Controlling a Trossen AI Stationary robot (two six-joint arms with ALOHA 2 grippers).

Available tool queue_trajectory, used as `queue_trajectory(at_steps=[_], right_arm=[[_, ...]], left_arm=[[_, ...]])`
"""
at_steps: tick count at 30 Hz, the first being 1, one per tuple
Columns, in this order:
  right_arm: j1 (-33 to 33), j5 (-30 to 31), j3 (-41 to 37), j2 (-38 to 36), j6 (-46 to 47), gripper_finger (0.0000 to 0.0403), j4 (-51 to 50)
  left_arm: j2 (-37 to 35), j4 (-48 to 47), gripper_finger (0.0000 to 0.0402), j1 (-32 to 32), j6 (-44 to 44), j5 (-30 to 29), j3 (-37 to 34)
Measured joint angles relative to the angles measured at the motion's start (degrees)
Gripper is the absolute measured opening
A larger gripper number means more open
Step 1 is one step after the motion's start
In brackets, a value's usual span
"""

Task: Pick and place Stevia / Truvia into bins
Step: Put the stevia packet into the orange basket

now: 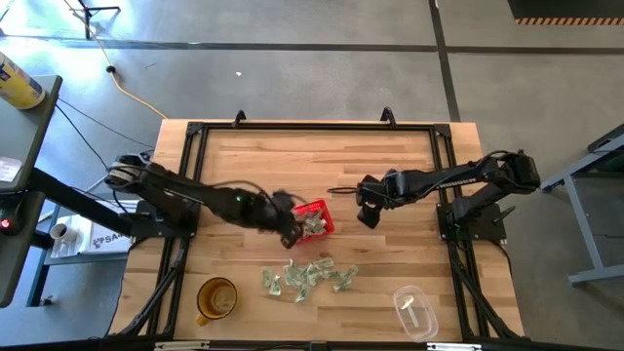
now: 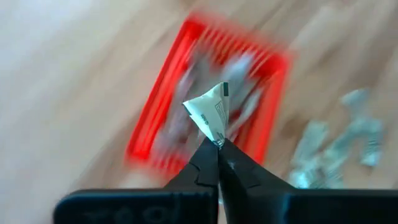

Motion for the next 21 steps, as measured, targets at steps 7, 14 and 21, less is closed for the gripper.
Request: queue_trajectory(at_steps=[7,14,21], right_arm=[[0.77,-4.26,0.0,0.02,-0.22,0.0331,-0.03],[4.49,-8.91,0.0,0.02,-2.3,0.0331,2.11],[6.86,-12.88,0.07,0.15,-5.18,0.0329,10.02]], left_arm=[[7.18,12.92,0.0081,5.68,9.07,12.04,-2.33],[6.23,-7.55,0.029,4.51,6.92,15.57,5.89],[3.91,-25.31,0.0358,-6.65,-0.95,16.73,8.26]])
